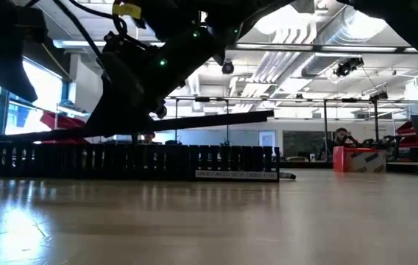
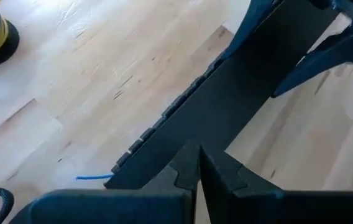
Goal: Ziptie cables
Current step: Close the black cable duct
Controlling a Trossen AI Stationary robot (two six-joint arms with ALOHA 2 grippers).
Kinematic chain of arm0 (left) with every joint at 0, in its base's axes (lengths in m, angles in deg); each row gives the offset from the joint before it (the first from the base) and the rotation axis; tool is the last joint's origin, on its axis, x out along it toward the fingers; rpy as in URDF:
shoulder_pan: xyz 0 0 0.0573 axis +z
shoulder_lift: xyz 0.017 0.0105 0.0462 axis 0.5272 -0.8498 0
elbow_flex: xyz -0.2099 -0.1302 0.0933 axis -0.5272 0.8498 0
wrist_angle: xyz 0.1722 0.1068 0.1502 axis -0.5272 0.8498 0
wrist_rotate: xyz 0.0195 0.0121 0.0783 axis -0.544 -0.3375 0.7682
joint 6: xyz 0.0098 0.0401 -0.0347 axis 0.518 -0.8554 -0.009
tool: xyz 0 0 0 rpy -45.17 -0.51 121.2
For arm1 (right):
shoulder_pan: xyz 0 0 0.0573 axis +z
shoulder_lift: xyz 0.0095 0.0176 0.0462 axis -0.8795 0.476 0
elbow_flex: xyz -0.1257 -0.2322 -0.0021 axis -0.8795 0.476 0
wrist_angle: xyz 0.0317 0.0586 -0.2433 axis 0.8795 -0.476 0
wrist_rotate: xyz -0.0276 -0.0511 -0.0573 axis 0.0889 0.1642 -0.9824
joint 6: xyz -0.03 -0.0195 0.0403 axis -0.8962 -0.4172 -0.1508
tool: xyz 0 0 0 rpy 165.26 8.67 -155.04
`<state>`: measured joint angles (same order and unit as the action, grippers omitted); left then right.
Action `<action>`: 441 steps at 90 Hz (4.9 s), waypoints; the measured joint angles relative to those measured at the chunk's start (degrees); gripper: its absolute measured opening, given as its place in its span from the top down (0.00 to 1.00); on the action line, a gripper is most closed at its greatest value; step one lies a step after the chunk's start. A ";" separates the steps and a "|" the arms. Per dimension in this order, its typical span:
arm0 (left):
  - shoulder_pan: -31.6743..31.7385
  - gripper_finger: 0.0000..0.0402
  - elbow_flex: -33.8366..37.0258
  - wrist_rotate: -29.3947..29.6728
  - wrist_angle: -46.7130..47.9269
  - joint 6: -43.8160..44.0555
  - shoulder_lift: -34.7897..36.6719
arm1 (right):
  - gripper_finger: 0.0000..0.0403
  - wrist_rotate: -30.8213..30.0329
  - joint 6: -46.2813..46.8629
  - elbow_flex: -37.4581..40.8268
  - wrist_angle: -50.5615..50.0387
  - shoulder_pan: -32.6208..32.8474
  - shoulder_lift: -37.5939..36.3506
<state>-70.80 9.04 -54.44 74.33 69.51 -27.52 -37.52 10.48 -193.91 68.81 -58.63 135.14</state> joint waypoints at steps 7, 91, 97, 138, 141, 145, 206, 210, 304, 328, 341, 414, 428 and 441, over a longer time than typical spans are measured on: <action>-0.74 1.00 0.00 -0.21 0.16 1.41 -1.54 | 0.49 0.11 0.41 0.00 -1.13 -0.30 0.00; -3.80 1.00 -2.15 1.53 4.75 10.58 -10.93 | 0.49 -3.74 -0.15 0.08 0.06 -0.33 -0.04; -3.79 1.00 -0.80 1.17 4.39 11.94 -10.95 | 0.49 -3.25 -0.02 0.09 -1.00 -0.84 -0.04; -3.80 1.00 -1.51 -1.20 2.88 11.99 -8.25 | 0.49 3.49 2.14 0.46 2.08 -1.95 -0.07; -3.80 1.00 -1.51 -1.20 3.06 11.99 -7.79 | 0.49 3.50 2.12 0.46 1.92 -1.95 -0.07; -3.80 1.00 -1.51 -1.20 3.39 11.99 -7.47 | 0.49 3.50 2.08 0.46 1.48 -1.95 -0.07; -3.73 1.00 6.53 0.30 -3.96 16.27 -7.87 | 0.49 3.35 1.40 0.92 -0.73 -1.95 -0.07; -3.73 1.00 6.37 0.54 -3.86 17.90 -7.70 | 0.49 3.35 1.39 0.92 -0.73 -1.95 -0.07; 1.53 1.00 5.01 5.02 -4.40 14.78 -5.49 | 0.49 3.05 0.89 0.98 -1.55 -1.95 -0.07; 3.77 1.00 13.87 3.49 -21.46 9.15 -9.33 | 0.49 2.97 0.94 0.96 -2.68 -1.95 -0.07; 3.20 1.00 14.51 4.27 -21.55 10.38 -9.75 | 0.49 2.83 0.93 0.96 -2.88 -1.80 -0.07; 3.18 1.00 14.69 3.70 -21.51 10.40 -9.61 | 0.30 -5.61 -6.02 12.58 -13.00 0.43 -19.14; 2.59 1.00 14.71 3.94 -21.47 10.07 -9.61 | 0.44 -3.95 -1.02 32.91 5.48 1.60 -29.20; 2.48 1.00 14.73 4.05 -21.51 10.05 -9.61 | 0.61 -4.46 1.66 43.96 19.43 2.88 -30.55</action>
<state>-68.33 23.77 -50.39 52.81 79.56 -37.13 -41.98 12.14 -149.95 88.24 -55.75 104.58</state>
